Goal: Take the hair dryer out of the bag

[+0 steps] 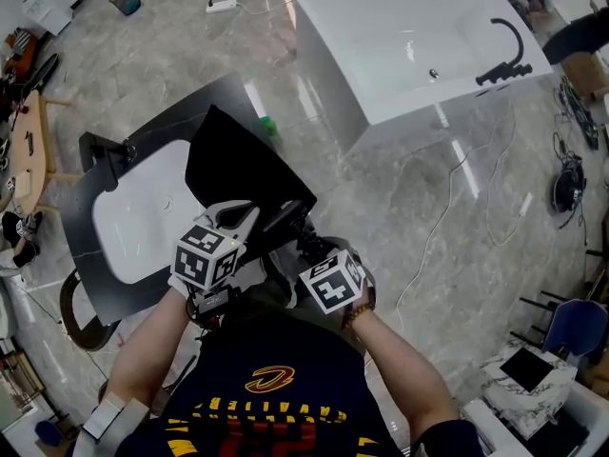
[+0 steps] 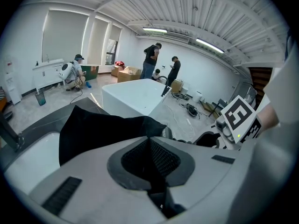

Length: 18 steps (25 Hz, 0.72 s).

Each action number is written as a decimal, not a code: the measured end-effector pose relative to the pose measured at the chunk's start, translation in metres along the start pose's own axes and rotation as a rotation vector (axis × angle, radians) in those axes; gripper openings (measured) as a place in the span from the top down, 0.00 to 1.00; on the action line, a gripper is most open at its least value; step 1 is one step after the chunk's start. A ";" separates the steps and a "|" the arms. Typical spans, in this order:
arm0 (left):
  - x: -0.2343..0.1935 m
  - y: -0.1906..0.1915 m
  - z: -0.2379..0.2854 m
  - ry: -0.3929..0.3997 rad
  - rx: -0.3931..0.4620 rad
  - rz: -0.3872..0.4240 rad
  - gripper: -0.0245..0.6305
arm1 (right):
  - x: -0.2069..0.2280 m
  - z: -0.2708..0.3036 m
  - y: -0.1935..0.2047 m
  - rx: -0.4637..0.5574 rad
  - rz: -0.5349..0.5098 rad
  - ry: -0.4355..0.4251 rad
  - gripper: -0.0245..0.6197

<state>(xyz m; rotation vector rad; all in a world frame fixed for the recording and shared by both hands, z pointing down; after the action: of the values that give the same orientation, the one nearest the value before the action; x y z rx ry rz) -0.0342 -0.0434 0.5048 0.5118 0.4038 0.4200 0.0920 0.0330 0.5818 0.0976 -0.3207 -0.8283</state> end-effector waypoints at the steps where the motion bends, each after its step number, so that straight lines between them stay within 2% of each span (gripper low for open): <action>1: -0.001 0.000 0.000 -0.003 0.001 -0.002 0.94 | 0.000 -0.002 0.004 0.005 0.007 -0.005 0.60; 8: -0.011 -0.001 0.001 -0.017 -0.003 -0.025 0.94 | 0.005 -0.025 0.026 0.026 0.064 -0.032 0.60; 18: -0.028 0.002 0.012 -0.020 -0.006 -0.111 0.94 | -0.001 -0.062 0.032 0.142 0.130 -0.125 0.60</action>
<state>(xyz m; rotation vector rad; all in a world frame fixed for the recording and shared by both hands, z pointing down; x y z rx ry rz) -0.0529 -0.0602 0.5228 0.4852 0.4094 0.3091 0.1340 0.0531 0.5297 0.1560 -0.4984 -0.6834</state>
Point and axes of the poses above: the fingertips, and each gripper's own axes: z forward along the fingers, x to its right, y out of its underside, the point moved 1 cm from there along -z, backward along the fingers, and after that the axes turned 10 degrees about -x, right-handed, at the moved point
